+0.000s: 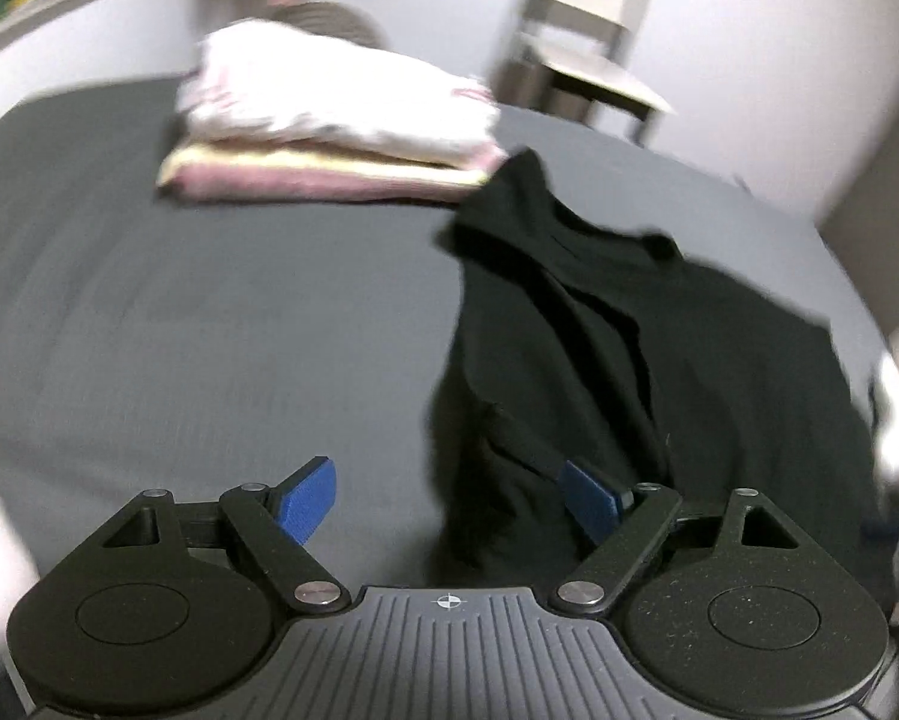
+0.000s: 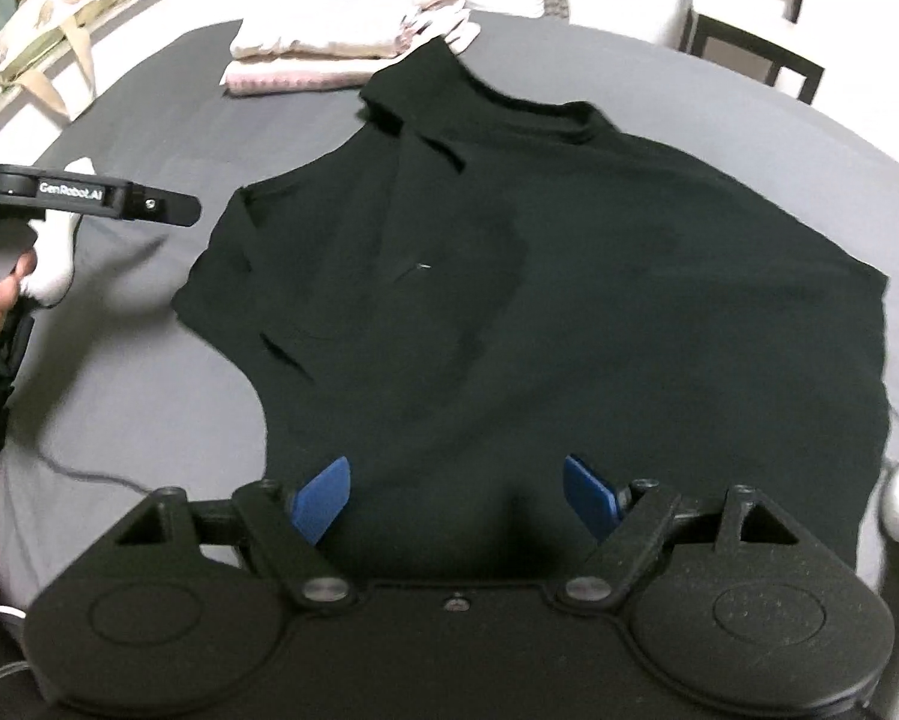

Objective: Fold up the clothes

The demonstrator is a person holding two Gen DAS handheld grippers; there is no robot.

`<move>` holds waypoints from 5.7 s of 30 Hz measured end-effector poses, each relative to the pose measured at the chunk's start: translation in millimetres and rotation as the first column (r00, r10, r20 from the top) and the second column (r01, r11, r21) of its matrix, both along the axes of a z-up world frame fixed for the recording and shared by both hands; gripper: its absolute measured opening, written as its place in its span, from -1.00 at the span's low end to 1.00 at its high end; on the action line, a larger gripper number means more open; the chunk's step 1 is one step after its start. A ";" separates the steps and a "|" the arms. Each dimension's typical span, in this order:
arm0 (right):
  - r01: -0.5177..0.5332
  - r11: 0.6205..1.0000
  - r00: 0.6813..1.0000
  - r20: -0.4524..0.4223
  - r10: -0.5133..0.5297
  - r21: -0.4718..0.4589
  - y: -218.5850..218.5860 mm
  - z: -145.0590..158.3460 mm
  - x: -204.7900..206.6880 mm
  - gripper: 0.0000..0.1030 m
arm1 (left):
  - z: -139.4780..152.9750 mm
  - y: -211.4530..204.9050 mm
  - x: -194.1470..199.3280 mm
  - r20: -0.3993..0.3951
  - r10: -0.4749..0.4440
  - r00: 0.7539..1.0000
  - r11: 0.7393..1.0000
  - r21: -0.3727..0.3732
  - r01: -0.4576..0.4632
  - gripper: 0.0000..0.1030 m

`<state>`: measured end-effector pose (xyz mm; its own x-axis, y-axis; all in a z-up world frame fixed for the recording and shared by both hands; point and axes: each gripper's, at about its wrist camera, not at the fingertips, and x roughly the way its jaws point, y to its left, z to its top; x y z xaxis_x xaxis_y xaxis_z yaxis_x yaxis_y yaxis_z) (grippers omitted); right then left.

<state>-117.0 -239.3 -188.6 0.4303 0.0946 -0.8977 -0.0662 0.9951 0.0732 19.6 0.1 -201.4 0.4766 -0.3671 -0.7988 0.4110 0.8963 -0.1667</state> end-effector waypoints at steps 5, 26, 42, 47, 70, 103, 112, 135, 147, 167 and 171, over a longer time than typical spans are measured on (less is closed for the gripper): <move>-0.083 0.995 0.995 -0.058 0.080 -0.054 19.6 -0.7 4.5 0.51 | 20.1 8.1 14.7 0.112 -0.246 0.963 0.969 0.030 0.244 0.62; -0.169 0.935 0.964 0.250 0.091 0.313 29.9 11.6 49.9 -0.18 | 161.1 -34.3 -22.1 -0.007 -0.469 0.883 0.797 0.427 0.426 0.63; -0.178 0.882 0.983 0.030 0.183 0.437 50.0 -11.3 154.7 -0.18 | 42.2 -3.8 -39.9 0.119 -0.417 0.901 0.887 0.269 0.375 0.63; -0.266 0.879 0.950 -0.047 0.308 0.396 77.0 -22.2 182.9 -0.23 | 15.3 -10.1 -25.1 0.075 -0.380 0.922 0.915 0.175 0.363 0.62; -0.123 0.730 0.976 -0.051 0.211 0.672 50.9 -64.4 219.5 -0.33 | -30.2 20.2 0.3 -0.188 -0.142 0.972 0.989 -0.068 0.131 0.62; -0.388 0.532 0.716 0.118 0.688 -0.753 119.6 -94.5 -58.7 -0.03 | -37.9 28.8 23.5 -0.307 -0.015 0.952 0.994 -0.111 -0.020 -0.85; -0.448 0.595 0.701 0.152 0.697 -0.667 115.7 -82.5 -54.9 -0.84 | -32.4 41.7 17.6 -0.387 -0.004 0.922 0.993 -0.113 -0.043 -0.89; -0.298 0.954 0.886 0.366 0.285 -0.021 -12.2 33.0 40.8 -0.11 | 7.9 -12.8 -3.9 -0.075 -0.251 0.965 0.967 -0.052 0.248 -0.87; -0.326 0.945 0.915 0.267 0.303 0.043 -40.4 -26.0 271.2 -0.39 | 3.9 -26.6 -9.5 -0.088 -0.354 0.931 0.935 -0.054 0.350 -0.86; -0.530 0.809 0.774 0.245 0.584 -0.254 2.6 -32.7 314.5 -0.84 | -0.7 -29.6 -13.1 -0.102 -0.367 0.924 0.929 -0.002 0.369 -0.86; -0.544 0.745 0.756 0.159 0.635 -0.385 23.4 -42.8 319.5 -0.83 | -6.4 -30.3 -10.1 -0.115 -0.342 0.932 0.937 0.029 0.348 -0.86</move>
<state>202.5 -215.9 -231.4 0.5997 0.1598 -0.7841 -0.6183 0.7146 -0.3272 9.4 -30.1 -207.7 0.2382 -0.4539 -0.8586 0.6783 0.7105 -0.1874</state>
